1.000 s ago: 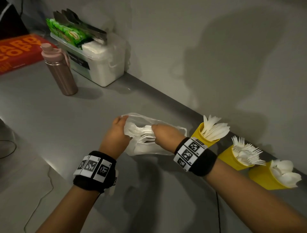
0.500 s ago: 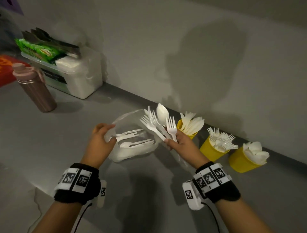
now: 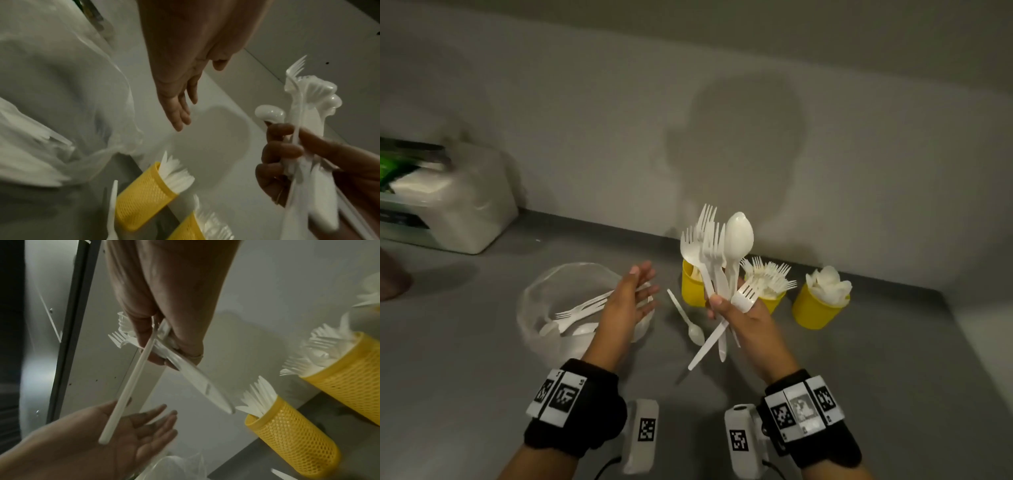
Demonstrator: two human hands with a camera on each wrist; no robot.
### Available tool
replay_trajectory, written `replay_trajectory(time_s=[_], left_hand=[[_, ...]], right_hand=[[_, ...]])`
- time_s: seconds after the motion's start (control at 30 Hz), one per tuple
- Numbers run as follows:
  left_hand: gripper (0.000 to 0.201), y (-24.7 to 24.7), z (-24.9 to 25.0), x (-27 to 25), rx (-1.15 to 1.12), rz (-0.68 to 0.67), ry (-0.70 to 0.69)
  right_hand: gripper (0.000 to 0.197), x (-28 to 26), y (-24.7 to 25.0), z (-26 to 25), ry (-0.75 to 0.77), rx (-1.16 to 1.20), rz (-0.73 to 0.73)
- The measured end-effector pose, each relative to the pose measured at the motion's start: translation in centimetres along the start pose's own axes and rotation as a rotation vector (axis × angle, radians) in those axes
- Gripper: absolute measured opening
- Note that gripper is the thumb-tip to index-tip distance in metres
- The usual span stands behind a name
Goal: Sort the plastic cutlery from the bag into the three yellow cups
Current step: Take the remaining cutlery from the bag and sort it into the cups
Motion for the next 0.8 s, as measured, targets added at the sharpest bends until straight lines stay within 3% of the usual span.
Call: replay_trajectory(time_s=[0.13,0.33,0.43,0.5,0.63,0.8], left_hand=[[0.035,-2.8,-1.5,0.0,0.05,-0.116,0.101],[0.035,-6.8,-2.5,-1.0,0.185,-0.33,-0.012],[0.032,-7.7,-4.3,-0.5,0.228,-0.312,-0.021],[0.034,-7.0,-6.2,0.9,0.408,-0.285,-0.062],[0.034,-5.3,-10.8,5.7,0.926,-0.34,-0.119],[0.039,-5.9,-13.9,10.7,1.464,-0.518,-0.175]], right_hand=[[0.011,-1.3,1.9,0.3,-0.036,0.14,0.041],[0.019,-3.0,5.3,1.9,-0.123,0.243,0.121],[0.02,-3.8,6.8,2.4,-0.13,0.254,0.178],[0.012,-4.5,7.9,2.6,-0.133,0.272,0.203],[0.015,-5.7,10.0,2.1,-0.135,0.268,0.26],[0.036,-6.1,12.0,2.9,-0.113,0.276,0.358]])
Point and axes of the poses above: each hand's wrist, its own x-axis towards the middle knuckle, its own y-axis out of the back of the hand, z = x × y, the point moved 3 cm from there along x, towards the middle knuckle, and after that the axes turned 2 degrees about -z, right-handed, at the moved point
